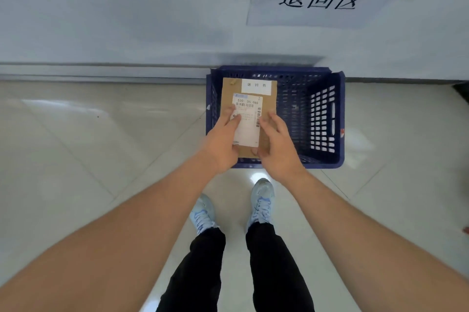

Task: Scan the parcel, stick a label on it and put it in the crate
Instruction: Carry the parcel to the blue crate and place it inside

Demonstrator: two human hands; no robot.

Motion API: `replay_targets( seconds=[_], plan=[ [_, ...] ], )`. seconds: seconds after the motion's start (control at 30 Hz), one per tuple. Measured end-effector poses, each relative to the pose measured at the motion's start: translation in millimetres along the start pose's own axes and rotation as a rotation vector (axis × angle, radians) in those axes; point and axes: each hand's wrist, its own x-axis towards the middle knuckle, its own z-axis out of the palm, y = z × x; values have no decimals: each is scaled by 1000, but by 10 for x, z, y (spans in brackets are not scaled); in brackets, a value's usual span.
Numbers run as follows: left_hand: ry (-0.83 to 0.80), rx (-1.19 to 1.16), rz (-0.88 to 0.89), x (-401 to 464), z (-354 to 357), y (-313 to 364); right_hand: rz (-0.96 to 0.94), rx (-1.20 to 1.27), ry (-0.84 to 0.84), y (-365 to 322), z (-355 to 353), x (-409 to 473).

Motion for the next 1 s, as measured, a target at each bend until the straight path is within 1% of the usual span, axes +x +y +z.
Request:
replay_targets(
  seconds=[0.07, 0.2, 0.43, 0.6, 0.77, 0.87, 1.0],
  plan=[
    [6, -12, -15, 241, 206, -175, -25, 14, -5, 265, 153, 240],
    [-2, -20, -23, 690, 611, -572, -102, -59, 24, 753, 460, 701],
    [8, 23, -8, 1376, 1188, -1080, -90, -9, -44, 1387, 850, 1291],
    [4, 11, -14, 1790, 1465, -1229, -147, -45, -35, 1733, 992, 1684],
    [-17, 1, -107, 2094, 1635, -1359, -136, -87, -62, 2010, 1196, 2007],
    [-32, -17, -137, 2222, 1692, -1399, -119, -118, -81, 2106, 1273, 2113],
    [3, 15, -160, 2339, 1760, -1401, -165, -197, -50, 2153, 1335, 2206]
  ],
)
